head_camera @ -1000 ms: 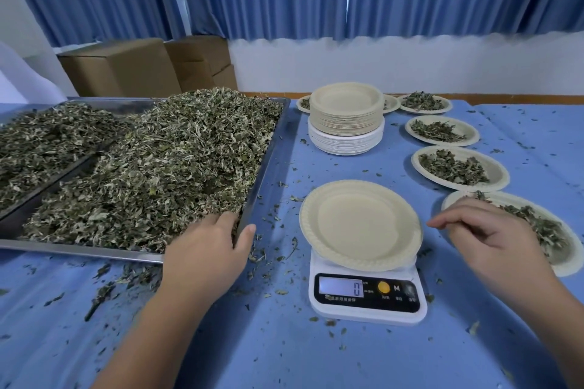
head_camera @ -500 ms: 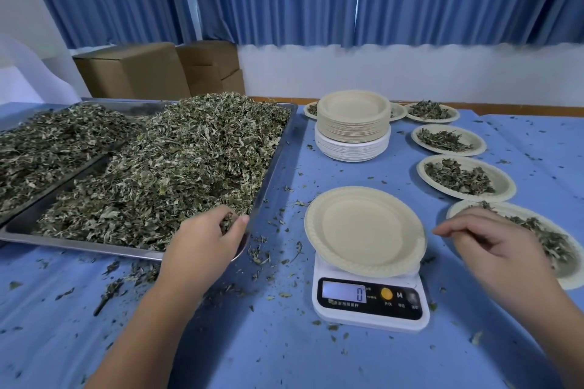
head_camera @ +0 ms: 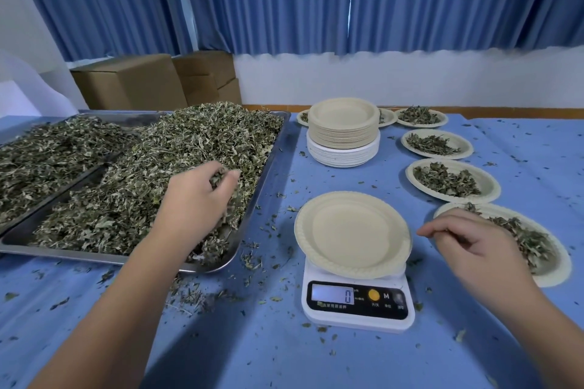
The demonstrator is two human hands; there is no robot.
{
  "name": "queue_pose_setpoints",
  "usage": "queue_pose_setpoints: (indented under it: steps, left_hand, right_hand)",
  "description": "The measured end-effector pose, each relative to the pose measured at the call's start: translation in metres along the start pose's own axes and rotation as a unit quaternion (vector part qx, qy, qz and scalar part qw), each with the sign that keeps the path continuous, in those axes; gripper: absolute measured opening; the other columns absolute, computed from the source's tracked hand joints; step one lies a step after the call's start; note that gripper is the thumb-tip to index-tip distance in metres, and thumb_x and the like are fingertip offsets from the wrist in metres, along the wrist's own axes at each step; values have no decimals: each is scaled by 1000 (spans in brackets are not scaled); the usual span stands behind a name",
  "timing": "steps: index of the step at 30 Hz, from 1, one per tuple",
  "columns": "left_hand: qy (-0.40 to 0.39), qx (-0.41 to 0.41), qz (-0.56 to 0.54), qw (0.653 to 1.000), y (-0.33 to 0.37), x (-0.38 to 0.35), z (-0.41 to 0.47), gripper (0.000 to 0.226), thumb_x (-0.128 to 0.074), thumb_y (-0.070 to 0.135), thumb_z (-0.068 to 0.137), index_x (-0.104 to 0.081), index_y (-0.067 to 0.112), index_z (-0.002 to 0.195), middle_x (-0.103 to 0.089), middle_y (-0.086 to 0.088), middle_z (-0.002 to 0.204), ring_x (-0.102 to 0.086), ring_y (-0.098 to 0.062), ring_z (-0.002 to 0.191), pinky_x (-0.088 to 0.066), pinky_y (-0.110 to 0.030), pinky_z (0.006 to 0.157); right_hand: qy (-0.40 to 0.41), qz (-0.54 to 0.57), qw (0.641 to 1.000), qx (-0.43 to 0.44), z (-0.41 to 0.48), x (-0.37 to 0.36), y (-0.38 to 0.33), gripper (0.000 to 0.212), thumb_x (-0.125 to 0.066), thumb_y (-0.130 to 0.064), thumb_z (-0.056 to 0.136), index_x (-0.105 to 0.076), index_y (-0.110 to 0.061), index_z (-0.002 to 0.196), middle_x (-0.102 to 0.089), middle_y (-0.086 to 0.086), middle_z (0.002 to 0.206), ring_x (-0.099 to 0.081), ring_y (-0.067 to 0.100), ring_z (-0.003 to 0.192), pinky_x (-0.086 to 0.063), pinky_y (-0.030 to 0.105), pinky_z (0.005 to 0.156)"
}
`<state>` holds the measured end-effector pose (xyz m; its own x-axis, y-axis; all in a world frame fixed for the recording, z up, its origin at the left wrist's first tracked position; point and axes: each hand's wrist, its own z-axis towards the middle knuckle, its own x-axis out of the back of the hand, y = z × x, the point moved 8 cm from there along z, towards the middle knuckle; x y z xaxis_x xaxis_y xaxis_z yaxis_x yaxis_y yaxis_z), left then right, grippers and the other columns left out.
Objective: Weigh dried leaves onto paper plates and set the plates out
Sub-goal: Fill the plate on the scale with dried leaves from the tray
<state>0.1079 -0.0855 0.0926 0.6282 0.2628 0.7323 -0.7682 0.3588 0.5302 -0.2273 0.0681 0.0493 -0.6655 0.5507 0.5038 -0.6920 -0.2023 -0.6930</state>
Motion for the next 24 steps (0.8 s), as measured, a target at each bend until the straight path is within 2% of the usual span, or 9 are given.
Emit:
queue_pose_setpoints:
  steps: [2, 4, 6, 8, 9, 14, 18, 21, 24]
  left_hand:
    - [11, -9, -66, 998, 22, 2, 0, 21, -52, 44, 95, -64, 27, 91, -52, 5, 40, -38, -3, 29, -24, -13, 29]
    - [12, -29, -117, 993, 49, -1, -2, 17, -53, 42, 95, -62, 31, 86, -56, 15, 45, -42, 1, 32, -26, -10, 31]
    - [-1, -52, -170, 984, 77, -9, -5, 18, -54, 42, 93, -62, 31, 81, -62, 19, 55, -53, 5, 43, -38, -9, 39]
    - [-31, -66, -198, 977, 101, -26, -8, 21, -52, 46, 90, -64, 30, 82, -67, 11, 67, -63, 0, 58, -55, -23, 52]
    - [-45, -80, -190, 978, 113, -36, -10, 23, -52, 46, 90, -65, 28, 83, -67, 10, 70, -65, -4, 64, -57, -28, 57]
    - [-151, -153, -131, 968, 147, -96, -20, 23, -55, 44, 94, -62, 23, 89, -58, 12, 76, -54, -4, 73, -42, -25, 61]
    - [-256, -241, -29, 936, 151, -129, -35, 37, -52, 52, 93, -56, 25, 118, -52, 6, 108, -48, -12, 105, -41, -32, 87]
    - [-267, -286, 3, 920, 149, -132, -48, 52, -43, 59, 93, -49, 27, 134, -53, 5, 122, -47, -16, 117, -37, -41, 100]
    - [-268, -298, 3, 916, 145, -126, -56, 59, -31, 63, 93, -41, 31, 141, -47, 10, 139, -39, -13, 130, -29, -45, 108]
  right_hand:
    - [2, 3, 1000, -2, 0, 1, 2, 40, -56, 14, 82, -71, -21, 70, -62, -10, 81, -54, 13, 64, -36, 9, 55]
    - [0, 8, 1000, -4, 1, 1, 3, 40, -56, 14, 82, -71, -21, 71, -62, -9, 81, -54, 15, 64, -37, 12, 54]
    - [0, 8, 1000, -3, 1, 1, 4, 40, -55, 14, 82, -72, -20, 71, -62, -9, 80, -55, 16, 65, -38, 14, 56]
    - [3, 6, 1000, 1, 1, 2, 4, 39, -55, 15, 81, -72, -18, 72, -62, -9, 81, -56, 14, 68, -38, 11, 57]
    - [5, 4, 1000, 2, 1, 3, 4, 39, -55, 15, 81, -72, -18, 71, -63, -9, 81, -56, 12, 69, -37, 9, 58]
    - [6, -4, 1000, 10, 1, 3, 5, 41, -57, 14, 79, -71, -23, 70, -63, -11, 82, -56, 11, 68, -37, 9, 58]
    - [4, -12, 1000, 24, 2, 2, 5, 42, -58, 14, 79, -71, -25, 70, -63, -12, 82, -55, 10, 66, -37, 10, 58]
    - [2, -20, 999, 33, 2, 2, 4, 40, -59, 13, 79, -71, -25, 71, -63, -13, 83, -55, 9, 65, -36, 8, 57]
    - [-4, -24, 999, 32, 2, 0, 5, 40, -59, 12, 80, -71, -25, 71, -63, -12, 83, -56, 8, 67, -36, 7, 59]
